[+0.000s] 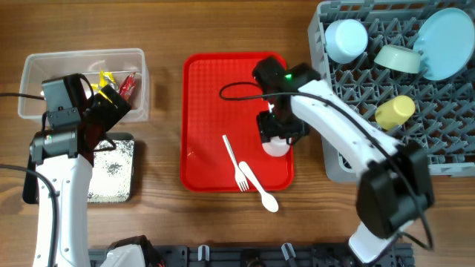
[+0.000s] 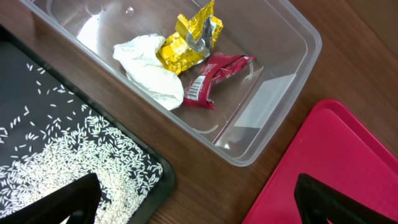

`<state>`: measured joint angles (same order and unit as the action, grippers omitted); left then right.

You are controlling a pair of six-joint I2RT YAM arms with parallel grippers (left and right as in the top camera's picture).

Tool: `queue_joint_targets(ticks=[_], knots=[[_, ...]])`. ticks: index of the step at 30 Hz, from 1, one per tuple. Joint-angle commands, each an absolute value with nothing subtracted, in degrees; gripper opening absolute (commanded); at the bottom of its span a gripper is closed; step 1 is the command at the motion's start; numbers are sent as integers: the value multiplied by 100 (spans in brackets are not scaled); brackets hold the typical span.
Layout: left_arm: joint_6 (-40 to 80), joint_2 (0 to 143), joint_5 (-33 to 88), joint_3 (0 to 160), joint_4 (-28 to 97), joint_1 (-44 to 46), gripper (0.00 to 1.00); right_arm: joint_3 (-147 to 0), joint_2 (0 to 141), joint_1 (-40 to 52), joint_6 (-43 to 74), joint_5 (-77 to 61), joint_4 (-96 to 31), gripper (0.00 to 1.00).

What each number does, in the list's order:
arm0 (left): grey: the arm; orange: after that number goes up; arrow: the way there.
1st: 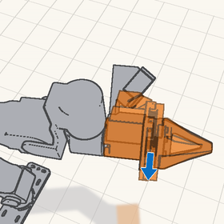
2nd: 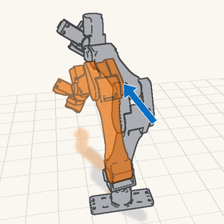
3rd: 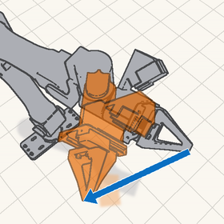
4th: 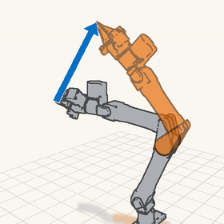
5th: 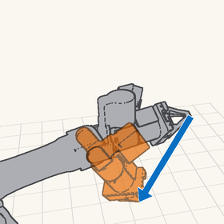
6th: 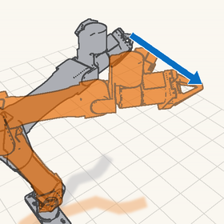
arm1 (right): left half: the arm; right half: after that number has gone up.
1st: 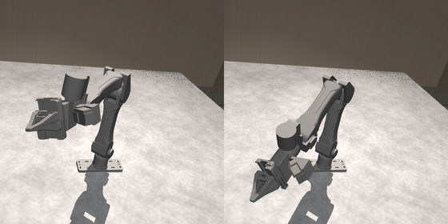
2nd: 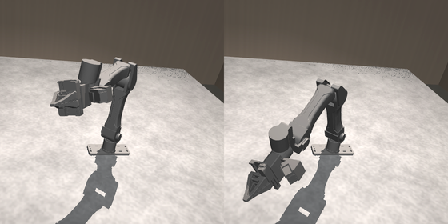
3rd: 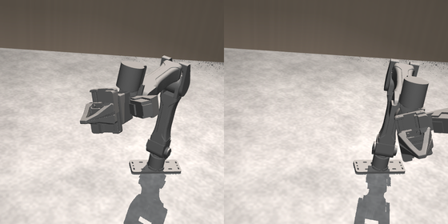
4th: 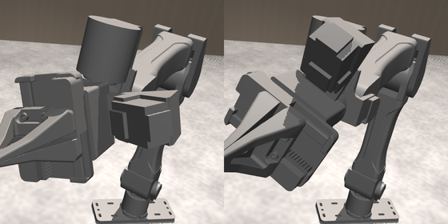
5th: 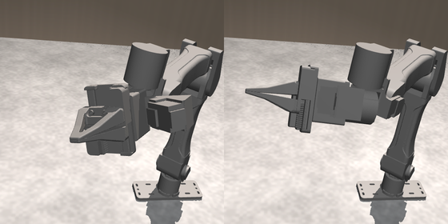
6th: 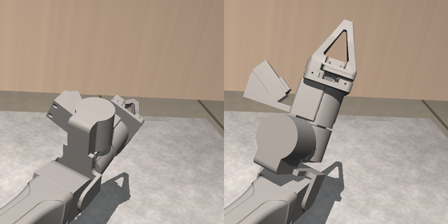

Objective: Sort waste into correct bins and load items into the dishwasher rack
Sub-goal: 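Carry the white cup into the rack and release it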

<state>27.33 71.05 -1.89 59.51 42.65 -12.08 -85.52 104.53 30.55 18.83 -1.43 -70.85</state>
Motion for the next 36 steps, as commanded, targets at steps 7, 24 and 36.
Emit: queue_joint_targets(ticks=[7,24,36], knots=[[2727,7126,-266,6038,4254,-1238,100,-8785,8416,2906,2268,696,-7887,69],[2727,7126,-266,6038,4252,-1238,100,-8302,7476,154,1592,832,-8062,69],[2727,7126,-266,6038,4254,-1238,100,-8197,8108,-454,1194,458,-7721,66]])
